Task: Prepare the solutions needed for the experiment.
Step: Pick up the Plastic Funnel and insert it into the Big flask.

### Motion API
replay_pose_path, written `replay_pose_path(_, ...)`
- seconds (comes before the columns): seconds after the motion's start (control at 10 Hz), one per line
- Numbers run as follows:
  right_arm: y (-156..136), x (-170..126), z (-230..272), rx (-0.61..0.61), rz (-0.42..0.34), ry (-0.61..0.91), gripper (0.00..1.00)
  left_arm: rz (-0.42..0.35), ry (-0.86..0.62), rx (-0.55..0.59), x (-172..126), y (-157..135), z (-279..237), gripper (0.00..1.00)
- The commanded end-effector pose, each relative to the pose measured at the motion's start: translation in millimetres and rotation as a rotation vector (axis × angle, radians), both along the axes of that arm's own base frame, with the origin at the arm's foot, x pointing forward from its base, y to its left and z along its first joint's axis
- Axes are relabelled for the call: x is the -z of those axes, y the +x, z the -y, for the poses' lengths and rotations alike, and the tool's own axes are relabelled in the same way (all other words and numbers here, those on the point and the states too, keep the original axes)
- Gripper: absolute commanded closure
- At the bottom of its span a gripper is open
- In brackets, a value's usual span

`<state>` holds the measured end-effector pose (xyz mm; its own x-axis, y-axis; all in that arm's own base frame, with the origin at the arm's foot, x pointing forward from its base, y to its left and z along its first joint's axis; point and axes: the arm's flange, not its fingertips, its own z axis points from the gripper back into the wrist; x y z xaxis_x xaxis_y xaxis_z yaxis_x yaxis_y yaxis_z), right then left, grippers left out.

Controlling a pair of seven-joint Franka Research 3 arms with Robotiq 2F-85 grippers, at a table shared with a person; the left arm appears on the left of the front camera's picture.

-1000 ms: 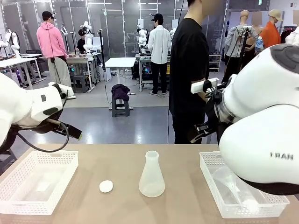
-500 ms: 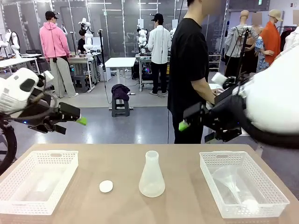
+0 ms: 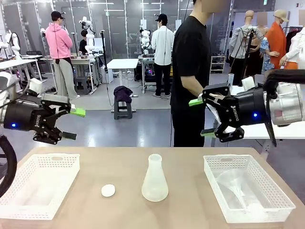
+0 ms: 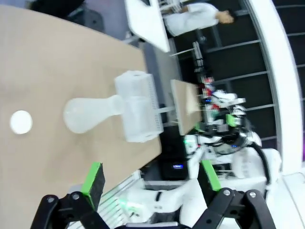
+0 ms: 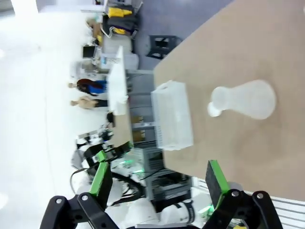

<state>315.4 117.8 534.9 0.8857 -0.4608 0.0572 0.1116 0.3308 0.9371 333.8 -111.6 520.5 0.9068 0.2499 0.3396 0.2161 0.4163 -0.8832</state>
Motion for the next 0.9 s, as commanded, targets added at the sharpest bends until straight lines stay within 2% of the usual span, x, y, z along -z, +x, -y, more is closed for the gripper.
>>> replay_pose_path(0.0,-28,61,8,-0.007,-0.019,0.133,0.00,0.061,-0.180,0.053,56,-44,-11,0.00)
replay_pose_path(0.2,-29,67,9,0.016,-0.025,0.145,0.00,0.032,-0.258,0.079,65,-41,-5,0.00)
replay_pose_path(0.4,-30,66,9,0.040,0.004,0.106,0.00,0.029,-0.247,0.057,66,-37,1,0.00)
replay_pose_path(0.5,17,35,-1,0.020,-0.040,0.162,0.00,0.025,-0.240,0.049,66,-36,6,0.00)
replay_pose_path(0.6,17,35,-1,0.020,-0.040,0.162,0.00,0.017,-0.293,0.060,39,9,5,0.00)
replay_pose_path(0.8,17,35,-1,0.020,-0.040,0.162,0.00,0.017,-0.293,0.060,39,9,5,0.00)
